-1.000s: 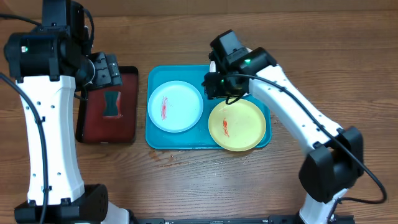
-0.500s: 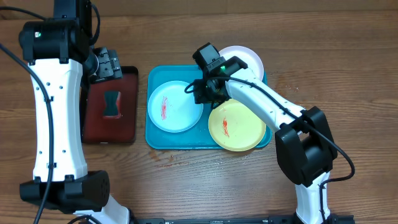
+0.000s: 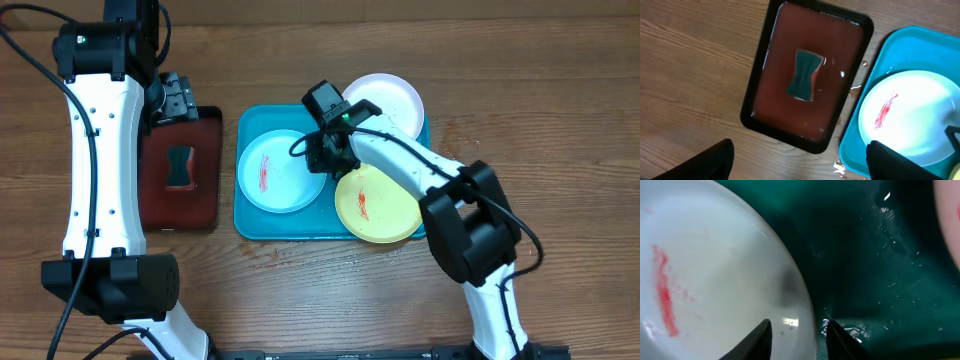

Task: Clean dirty plates on tray and stack at the side
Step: 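Move the right gripper to the light-blue plate's rim and grip it, then reach the left gripper to the sponge on the red tray and grasp it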

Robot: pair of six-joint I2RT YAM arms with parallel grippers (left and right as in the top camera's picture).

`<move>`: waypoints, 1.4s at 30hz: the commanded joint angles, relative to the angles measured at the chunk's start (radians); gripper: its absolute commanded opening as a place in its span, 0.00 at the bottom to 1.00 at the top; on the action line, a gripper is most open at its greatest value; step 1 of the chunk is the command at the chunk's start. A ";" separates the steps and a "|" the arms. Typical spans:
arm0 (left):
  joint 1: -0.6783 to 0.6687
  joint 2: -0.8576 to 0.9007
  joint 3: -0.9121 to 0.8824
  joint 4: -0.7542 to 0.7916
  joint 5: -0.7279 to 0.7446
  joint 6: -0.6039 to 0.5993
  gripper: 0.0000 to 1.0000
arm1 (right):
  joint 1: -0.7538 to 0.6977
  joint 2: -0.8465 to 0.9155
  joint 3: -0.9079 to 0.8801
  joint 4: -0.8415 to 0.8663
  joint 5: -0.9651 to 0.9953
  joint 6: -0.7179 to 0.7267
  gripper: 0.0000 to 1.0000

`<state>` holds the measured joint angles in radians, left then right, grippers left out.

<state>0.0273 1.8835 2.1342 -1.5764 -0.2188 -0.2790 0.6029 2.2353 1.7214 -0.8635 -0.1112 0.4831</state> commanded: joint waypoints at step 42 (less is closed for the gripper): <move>0.176 0.009 -0.618 0.534 0.131 0.348 0.37 | 0.009 0.066 -0.046 0.006 0.014 0.041 0.04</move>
<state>0.1818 1.8835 1.5578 -1.0718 -0.1024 0.0402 0.6022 2.2505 1.7145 -0.8551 -0.1135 0.5198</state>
